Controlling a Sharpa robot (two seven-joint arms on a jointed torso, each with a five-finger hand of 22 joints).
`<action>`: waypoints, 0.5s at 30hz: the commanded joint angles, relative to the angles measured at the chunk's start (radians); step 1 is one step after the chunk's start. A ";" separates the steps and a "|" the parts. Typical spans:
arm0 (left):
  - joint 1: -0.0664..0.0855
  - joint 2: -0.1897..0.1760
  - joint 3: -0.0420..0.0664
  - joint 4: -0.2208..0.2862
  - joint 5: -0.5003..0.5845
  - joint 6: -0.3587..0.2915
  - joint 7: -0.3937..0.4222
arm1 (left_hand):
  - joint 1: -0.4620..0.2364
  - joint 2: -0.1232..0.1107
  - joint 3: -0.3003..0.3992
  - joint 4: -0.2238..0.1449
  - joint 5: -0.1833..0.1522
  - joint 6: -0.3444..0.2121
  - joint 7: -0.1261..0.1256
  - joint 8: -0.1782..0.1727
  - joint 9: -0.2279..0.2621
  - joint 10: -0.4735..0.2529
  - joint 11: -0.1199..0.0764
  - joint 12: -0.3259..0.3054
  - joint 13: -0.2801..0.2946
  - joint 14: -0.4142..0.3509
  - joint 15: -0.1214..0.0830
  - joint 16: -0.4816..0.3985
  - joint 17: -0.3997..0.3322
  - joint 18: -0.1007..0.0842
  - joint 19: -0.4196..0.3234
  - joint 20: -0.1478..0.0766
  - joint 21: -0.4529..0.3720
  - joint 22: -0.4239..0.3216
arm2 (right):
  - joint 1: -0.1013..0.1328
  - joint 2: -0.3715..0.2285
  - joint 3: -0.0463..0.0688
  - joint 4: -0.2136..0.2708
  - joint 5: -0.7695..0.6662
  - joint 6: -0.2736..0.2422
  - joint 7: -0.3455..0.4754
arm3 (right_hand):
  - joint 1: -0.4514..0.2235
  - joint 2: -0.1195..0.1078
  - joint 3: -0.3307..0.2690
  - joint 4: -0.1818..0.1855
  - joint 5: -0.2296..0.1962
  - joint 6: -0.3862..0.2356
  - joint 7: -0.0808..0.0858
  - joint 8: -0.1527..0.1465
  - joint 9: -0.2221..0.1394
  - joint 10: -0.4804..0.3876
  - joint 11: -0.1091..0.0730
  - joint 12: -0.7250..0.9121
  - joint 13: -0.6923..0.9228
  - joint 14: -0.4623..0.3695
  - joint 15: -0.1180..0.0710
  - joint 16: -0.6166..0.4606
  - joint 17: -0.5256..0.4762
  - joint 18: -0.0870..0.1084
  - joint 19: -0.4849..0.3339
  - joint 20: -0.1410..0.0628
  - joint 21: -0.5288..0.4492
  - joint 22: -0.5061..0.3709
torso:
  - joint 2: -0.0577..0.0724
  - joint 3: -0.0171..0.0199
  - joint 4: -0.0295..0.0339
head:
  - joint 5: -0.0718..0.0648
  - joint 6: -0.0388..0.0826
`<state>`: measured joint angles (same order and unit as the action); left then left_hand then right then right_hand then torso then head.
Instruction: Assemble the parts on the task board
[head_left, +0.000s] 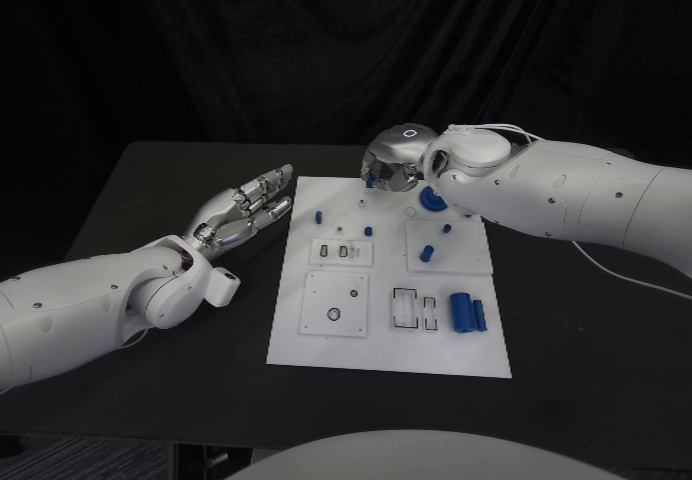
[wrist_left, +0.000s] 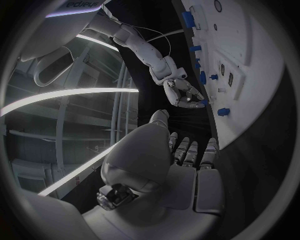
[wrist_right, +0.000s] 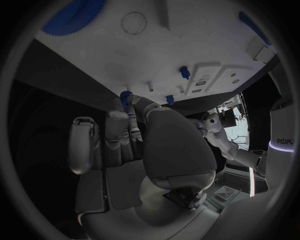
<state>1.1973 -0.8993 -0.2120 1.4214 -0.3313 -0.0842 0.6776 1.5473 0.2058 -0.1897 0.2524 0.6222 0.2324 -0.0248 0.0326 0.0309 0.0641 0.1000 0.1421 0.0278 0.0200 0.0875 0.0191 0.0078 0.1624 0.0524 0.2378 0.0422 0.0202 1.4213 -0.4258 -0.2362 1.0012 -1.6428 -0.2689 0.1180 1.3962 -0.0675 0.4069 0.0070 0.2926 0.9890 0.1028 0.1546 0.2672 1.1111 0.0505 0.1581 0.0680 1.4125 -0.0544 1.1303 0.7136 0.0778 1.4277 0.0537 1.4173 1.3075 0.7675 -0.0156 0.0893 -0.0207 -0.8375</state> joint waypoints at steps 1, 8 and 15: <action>0.001 0.002 0.001 0.000 -0.003 0.014 0.106 | 0.008 0.002 0.008 0.000 0.004 -0.002 0.004 -0.002 0.000 -0.008 0.002 -0.004 -0.001 -0.007 0.000 -0.004 -0.001 0.017 -0.005 0.001 -0.004 -0.002 | -0.003 0.003 0.001 0.000 -0.001 0.008 -0.015 | 0.001 -0.001 0.002 0.006 -0.005 -0.007 0.000 -0.004 0.002 0.000 0.002 -0.006 0.001 -0.001 0.003 -0.001 -0.001 -0.019 0.003 0.005 0.004 0.037 | -0.001 0.0007 -0.0008 | 0.001 -0.001; 0.001 0.003 0.001 -0.001 -0.003 0.017 0.105 | 0.008 0.002 0.008 0.000 0.004 -0.002 0.004 -0.002 0.000 -0.008 0.002 -0.004 -0.001 -0.007 0.000 -0.004 -0.001 0.017 -0.005 0.001 -0.004 -0.002 | -0.005 0.008 0.001 -0.003 -0.001 0.018 -0.016 | -0.001 -0.001 0.002 0.008 -0.009 -0.009 -0.001 -0.006 0.003 0.000 0.002 -0.008 0.001 -0.004 0.003 -0.005 -0.007 -0.017 -0.001 0.005 0.001 0.033 | 0.000 0.0004 -0.0007 | 0.000 -0.005; 0.001 0.004 0.001 -0.002 -0.003 0.019 0.103 | 0.008 0.003 0.010 -0.001 0.004 -0.003 0.005 -0.002 0.000 -0.008 0.002 -0.003 -0.001 -0.007 0.000 -0.004 -0.001 0.017 -0.006 0.000 -0.004 -0.002 | -0.009 0.016 0.001 -0.010 -0.001 0.022 -0.017 | -0.001 0.000 0.001 0.010 -0.015 -0.011 -0.001 -0.007 0.004 0.000 0.002 -0.012 0.001 -0.007 0.003 -0.007 -0.009 -0.017 -0.002 0.005 0.000 0.032 | 0.000 0.0007 0.0000 | -0.002 -0.006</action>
<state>1.1973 -0.8971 -0.2118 1.4187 -0.3314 -0.0800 0.6776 1.5473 0.2058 -0.1854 0.2481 0.6222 0.2324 -0.0248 0.0326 0.0309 0.0604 0.1037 0.1421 0.0280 0.0200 0.0875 0.0191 0.0078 0.1624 0.0524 0.2379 0.0422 0.0194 1.4148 -0.4110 -0.2361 0.9925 -1.6427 -0.2572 0.1178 1.3962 -0.0675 0.4070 0.0125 0.2818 0.9855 0.0994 0.1540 0.2701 1.1111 0.0505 0.1519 0.0682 1.4125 -0.0544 1.1264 0.7049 0.0778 1.4277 0.0537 1.4173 1.3073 0.7671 -0.0151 0.0883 -0.0216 -0.8434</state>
